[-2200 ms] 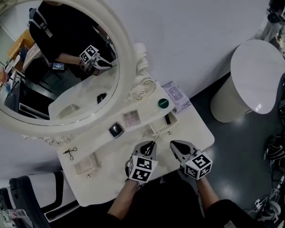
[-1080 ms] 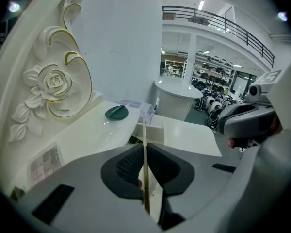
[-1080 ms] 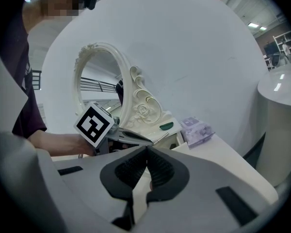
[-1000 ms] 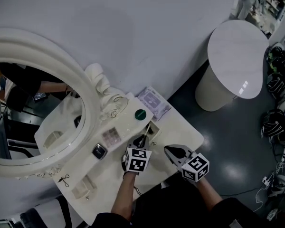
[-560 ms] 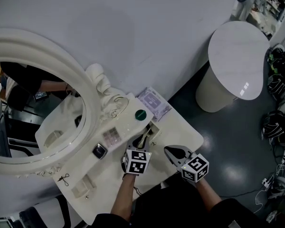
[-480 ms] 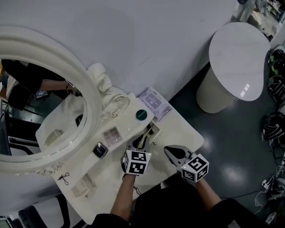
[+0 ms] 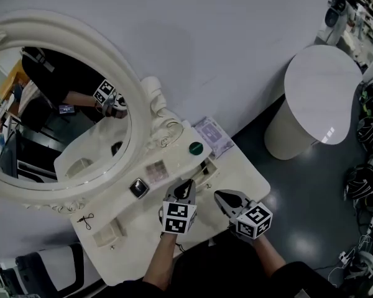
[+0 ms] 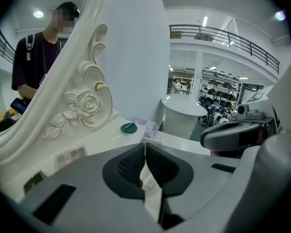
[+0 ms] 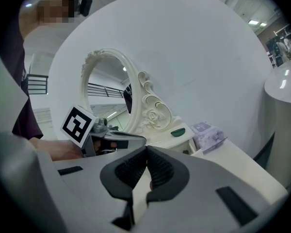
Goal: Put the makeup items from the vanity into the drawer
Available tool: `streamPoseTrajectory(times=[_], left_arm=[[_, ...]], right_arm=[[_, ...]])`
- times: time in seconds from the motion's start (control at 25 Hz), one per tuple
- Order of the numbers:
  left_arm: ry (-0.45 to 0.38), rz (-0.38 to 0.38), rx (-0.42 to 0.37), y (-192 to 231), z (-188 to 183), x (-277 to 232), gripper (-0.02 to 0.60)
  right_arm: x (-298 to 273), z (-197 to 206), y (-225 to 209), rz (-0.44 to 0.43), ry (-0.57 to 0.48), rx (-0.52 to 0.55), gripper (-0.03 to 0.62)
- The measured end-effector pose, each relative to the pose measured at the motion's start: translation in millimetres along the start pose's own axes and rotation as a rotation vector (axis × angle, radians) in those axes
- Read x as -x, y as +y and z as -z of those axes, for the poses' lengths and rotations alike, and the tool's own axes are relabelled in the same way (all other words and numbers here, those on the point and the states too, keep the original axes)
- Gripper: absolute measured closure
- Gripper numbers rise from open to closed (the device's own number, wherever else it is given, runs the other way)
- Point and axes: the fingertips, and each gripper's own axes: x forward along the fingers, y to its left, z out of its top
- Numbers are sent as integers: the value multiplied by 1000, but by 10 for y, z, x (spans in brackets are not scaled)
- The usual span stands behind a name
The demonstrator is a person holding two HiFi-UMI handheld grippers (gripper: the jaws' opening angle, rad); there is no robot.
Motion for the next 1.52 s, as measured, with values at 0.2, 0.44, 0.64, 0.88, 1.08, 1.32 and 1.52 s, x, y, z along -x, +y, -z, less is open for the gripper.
streamPoseTrajectory(times=[0.2,0.44,0.64,0.88,1.08,1.32,1.52], left_arm=[[-65,-3,18,-103,-22,256,566],[-176,0,59,-174,-127,590,566],[-284,13,57,-269,-342,922,566],[-404,11,37,-363,-567,1308,567],[-497,8,16,-417,-736,1578,567],[-576,2,37,-365,-859,1734,566],[-632,4,37,-331,-998,1889,567]], right_arm=[[-13,-98,183,-32,-38,0,571],[8,-201,411,-58,-69,22,571],[74,-360,628,-73,-111,54,571],[180,-651,929,-66,-181,181,571],[262,-904,1171,-59,-254,286,571],[270,-1066,1353,-60,-306,337,572],[261,-1212,1457,-41,-308,374,572]])
